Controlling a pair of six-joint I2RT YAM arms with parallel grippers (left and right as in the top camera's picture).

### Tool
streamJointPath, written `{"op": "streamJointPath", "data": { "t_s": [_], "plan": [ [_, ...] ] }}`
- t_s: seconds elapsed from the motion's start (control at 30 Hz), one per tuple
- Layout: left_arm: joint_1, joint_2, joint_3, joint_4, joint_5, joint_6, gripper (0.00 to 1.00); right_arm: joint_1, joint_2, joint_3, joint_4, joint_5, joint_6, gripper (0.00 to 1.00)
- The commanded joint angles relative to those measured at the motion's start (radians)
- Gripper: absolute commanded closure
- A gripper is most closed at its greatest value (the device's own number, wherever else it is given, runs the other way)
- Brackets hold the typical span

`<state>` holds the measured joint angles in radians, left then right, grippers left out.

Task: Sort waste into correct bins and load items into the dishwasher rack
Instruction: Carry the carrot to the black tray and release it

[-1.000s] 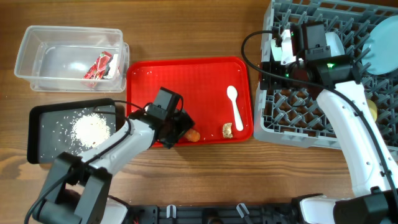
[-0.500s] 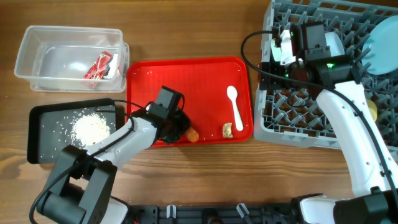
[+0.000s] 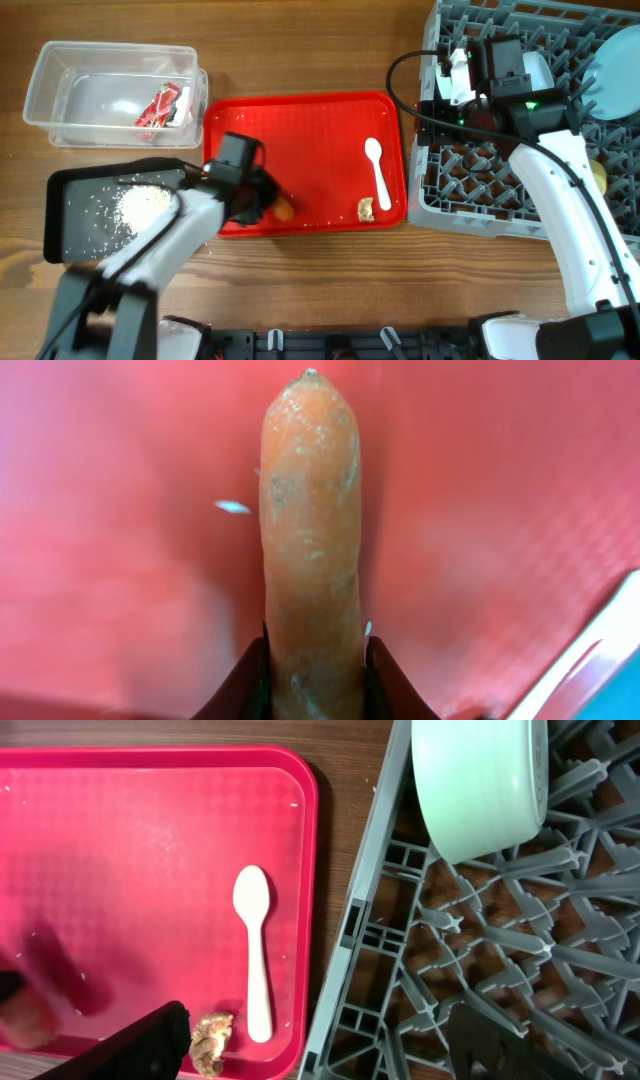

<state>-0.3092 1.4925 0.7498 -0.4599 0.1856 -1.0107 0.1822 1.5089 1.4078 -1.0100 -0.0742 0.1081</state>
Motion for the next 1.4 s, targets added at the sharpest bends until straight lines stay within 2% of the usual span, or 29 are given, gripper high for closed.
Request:
{"op": "streamJointPath", "data": {
  "t_s": [0.0, 0.1, 0.3, 0.5, 0.7, 0.9, 1.13, 1.17, 1.27, 1.37],
  "plan": [
    [0.093, -0.156, -0.002, -0.063, -0.058, 0.144, 0.87, -0.002, -0.006, -0.002, -0.002, 0.009, -0.012, 0.15],
    [0.171, -0.245, -0.002, -0.121, -0.105, 0.201, 0.87, -0.002, -0.006, -0.002, -0.002, 0.014, -0.011, 0.16],
    [0.386, -0.348, -0.002, -0.234, -0.243, 0.201, 0.9, -0.002, -0.006, -0.002, -0.002, 0.014, -0.012, 0.16],
    [0.621, -0.323, -0.002, -0.193, -0.276, 0.22, 0.92, -0.002, -0.006, -0.002, -0.002, 0.014, -0.011, 0.16],
    [0.831, -0.208, -0.002, -0.079, -0.296, 0.219, 0.92, -0.002, -0.006, -0.002, -0.003, 0.014, -0.011, 0.16],
    [0.9, -0.042, -0.002, 0.015, -0.296, 0.219, 0.91, -0.002, -0.006, -0.002, -0.005, 0.014, -0.011, 0.16],
    [0.908, 0.086, -0.002, 0.059, -0.296, 0.219, 0.87, -0.002, -0.006, -0.002, -0.009, 0.014, -0.011, 0.16],
    [0.908, 0.092, -0.002, 0.061, -0.295, 0.219, 0.83, -0.002, -0.006, -0.002, -0.012, 0.014, -0.011, 0.16],
    [0.908, 0.089, -0.002, 0.069, -0.291, 0.219, 0.6, -0.002, -0.006, -0.002, -0.015, 0.014, -0.011, 0.16],
    [0.908, 0.069, 0.003, 0.071, -0.259, 0.225, 0.55, -0.002, -0.006, -0.002, -0.016, 0.014, -0.011, 0.16]
  ]
}}
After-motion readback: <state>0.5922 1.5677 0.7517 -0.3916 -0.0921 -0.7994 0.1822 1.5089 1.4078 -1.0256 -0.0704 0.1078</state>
